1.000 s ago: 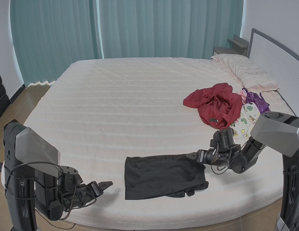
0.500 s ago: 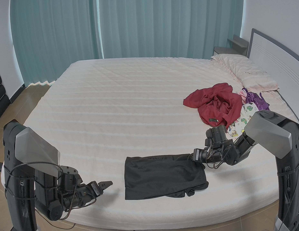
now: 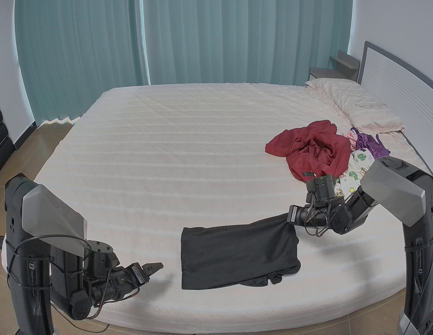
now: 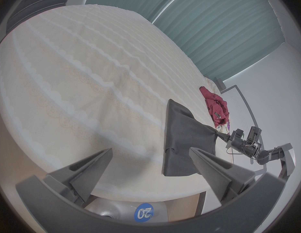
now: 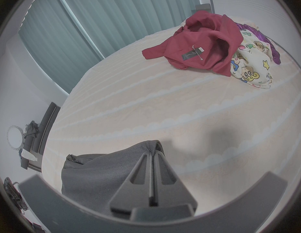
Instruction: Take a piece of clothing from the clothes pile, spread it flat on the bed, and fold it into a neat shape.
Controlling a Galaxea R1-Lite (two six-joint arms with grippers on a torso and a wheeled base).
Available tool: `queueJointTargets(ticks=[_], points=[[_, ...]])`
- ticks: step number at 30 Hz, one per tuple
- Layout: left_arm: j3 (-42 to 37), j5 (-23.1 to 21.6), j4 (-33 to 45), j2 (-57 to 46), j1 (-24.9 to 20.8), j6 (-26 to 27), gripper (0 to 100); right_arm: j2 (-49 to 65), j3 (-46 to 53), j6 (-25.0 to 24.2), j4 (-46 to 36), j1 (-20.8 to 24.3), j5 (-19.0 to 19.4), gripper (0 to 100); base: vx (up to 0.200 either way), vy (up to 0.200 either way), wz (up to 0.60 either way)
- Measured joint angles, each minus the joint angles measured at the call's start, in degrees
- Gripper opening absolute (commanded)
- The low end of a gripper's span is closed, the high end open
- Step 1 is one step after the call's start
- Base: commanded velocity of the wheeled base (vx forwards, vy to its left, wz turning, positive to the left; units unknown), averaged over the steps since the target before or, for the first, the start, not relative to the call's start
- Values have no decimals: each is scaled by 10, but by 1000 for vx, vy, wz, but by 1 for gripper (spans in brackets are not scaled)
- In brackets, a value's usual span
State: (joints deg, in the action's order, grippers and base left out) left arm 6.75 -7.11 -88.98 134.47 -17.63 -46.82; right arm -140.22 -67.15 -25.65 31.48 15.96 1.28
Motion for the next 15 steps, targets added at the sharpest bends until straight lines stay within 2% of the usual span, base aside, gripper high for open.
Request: queueJointTargets(ticks=[9,10,15], points=[[0,0,0,0,0,0,100,-9,-17,-33,4,-12,2,0,0,0,0],[0,0,0,0,0,0,100,-10,-18,-35,4,-12,3,100,0,0,0],[1,1,0,0,0,0,100,-14,-16,-42,4,-12,6,100,0,0,0]])
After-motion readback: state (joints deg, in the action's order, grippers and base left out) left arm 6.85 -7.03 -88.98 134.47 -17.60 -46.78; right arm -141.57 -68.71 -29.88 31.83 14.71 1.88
